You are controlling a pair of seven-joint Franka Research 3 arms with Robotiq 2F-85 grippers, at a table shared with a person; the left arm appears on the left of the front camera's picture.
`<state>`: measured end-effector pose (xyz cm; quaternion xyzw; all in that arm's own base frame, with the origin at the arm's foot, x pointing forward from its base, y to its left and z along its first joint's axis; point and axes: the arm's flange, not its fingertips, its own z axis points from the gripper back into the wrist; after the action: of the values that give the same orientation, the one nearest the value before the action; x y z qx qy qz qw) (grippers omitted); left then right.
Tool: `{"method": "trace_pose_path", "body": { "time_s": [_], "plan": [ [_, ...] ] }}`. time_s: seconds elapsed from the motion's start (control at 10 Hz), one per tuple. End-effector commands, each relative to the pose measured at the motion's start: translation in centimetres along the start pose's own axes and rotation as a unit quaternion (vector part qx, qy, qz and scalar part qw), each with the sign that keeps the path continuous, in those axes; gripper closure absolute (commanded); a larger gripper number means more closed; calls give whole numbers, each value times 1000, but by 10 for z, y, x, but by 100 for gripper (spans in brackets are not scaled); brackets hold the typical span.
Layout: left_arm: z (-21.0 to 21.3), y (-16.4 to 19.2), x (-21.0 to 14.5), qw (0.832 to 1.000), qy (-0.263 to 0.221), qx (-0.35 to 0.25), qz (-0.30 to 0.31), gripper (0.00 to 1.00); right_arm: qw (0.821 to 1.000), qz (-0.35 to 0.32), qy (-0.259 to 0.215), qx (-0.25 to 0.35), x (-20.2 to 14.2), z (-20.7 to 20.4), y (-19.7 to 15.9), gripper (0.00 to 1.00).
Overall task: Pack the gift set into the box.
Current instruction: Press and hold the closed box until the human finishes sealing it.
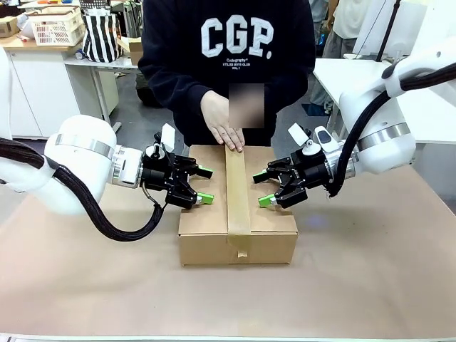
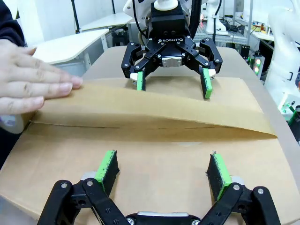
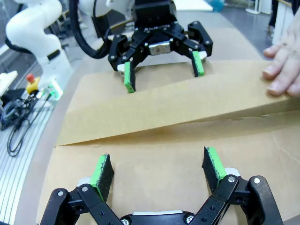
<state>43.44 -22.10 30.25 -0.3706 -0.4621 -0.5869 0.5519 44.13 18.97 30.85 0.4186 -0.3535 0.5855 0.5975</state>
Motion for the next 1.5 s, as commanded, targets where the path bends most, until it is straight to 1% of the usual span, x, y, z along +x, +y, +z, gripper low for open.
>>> {"method": "trace_pose_path", "body": {
  "time_s": [0.0, 1.4],
  "plan": [
    [-1, -1, -2, 1000, -1, -2, 0, 0, 1000, -2, 1, -1, -2, -1, 0, 0],
    [-1, -1, -2, 1000, -1, -2, 0, 0, 1000, -2, 1, -1, -2, -1, 0, 0]
  ]
}}
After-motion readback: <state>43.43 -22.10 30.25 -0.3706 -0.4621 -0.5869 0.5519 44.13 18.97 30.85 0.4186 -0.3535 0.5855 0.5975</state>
